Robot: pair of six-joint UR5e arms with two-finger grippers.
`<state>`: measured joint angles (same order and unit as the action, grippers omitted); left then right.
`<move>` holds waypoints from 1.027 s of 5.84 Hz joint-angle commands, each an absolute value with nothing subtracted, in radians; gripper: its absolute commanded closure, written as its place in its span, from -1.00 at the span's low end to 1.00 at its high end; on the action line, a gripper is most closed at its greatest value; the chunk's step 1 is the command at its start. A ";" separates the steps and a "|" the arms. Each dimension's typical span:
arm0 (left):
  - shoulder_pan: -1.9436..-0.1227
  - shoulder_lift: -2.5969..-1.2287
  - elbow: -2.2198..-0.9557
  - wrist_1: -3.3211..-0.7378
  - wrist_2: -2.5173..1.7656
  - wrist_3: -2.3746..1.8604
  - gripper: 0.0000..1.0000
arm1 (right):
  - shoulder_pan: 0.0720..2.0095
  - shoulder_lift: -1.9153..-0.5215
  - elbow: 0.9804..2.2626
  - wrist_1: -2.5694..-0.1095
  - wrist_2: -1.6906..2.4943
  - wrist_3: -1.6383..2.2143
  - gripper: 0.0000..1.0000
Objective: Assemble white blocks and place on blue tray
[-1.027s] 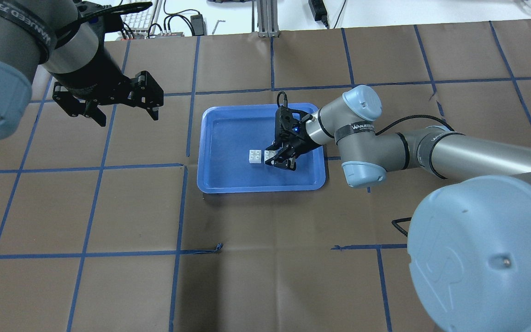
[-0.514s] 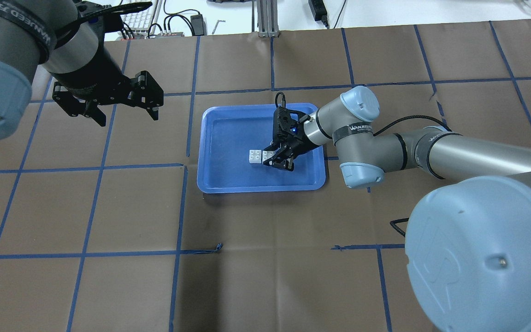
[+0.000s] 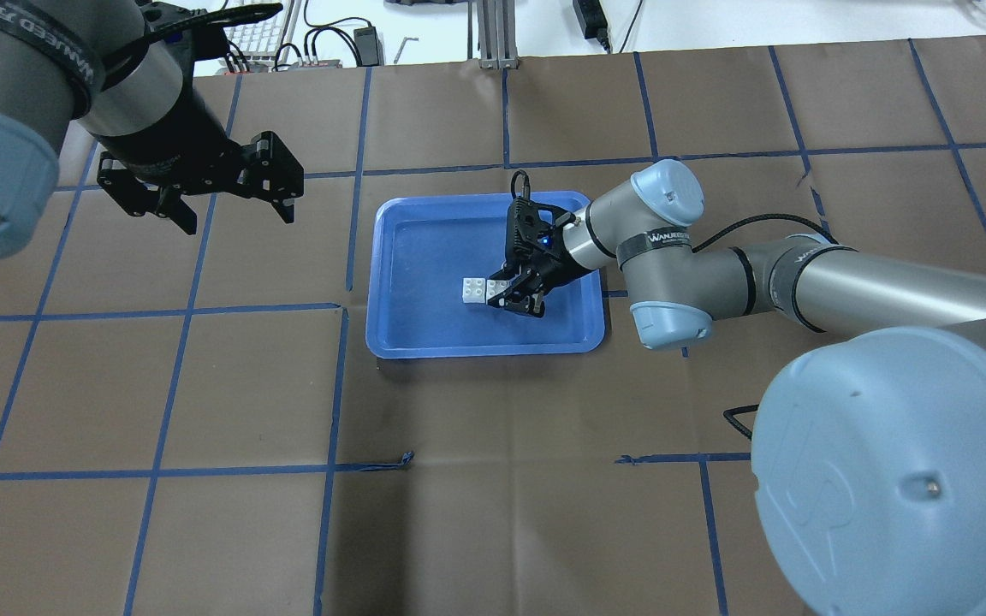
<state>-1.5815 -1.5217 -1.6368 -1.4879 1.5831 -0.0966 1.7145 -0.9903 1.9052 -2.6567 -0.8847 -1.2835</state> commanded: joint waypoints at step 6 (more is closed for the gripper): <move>-1.582 -1.522 -1.637 -1.488 1.583 -0.097 -0.98 | 1.718 -0.989 1.902 -2.669 -0.887 -1.310 0.48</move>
<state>-1.5816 -1.5217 -1.6361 -1.4879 1.5831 -0.0966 1.7180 -0.9894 1.9023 -2.6600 -0.8855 -1.3020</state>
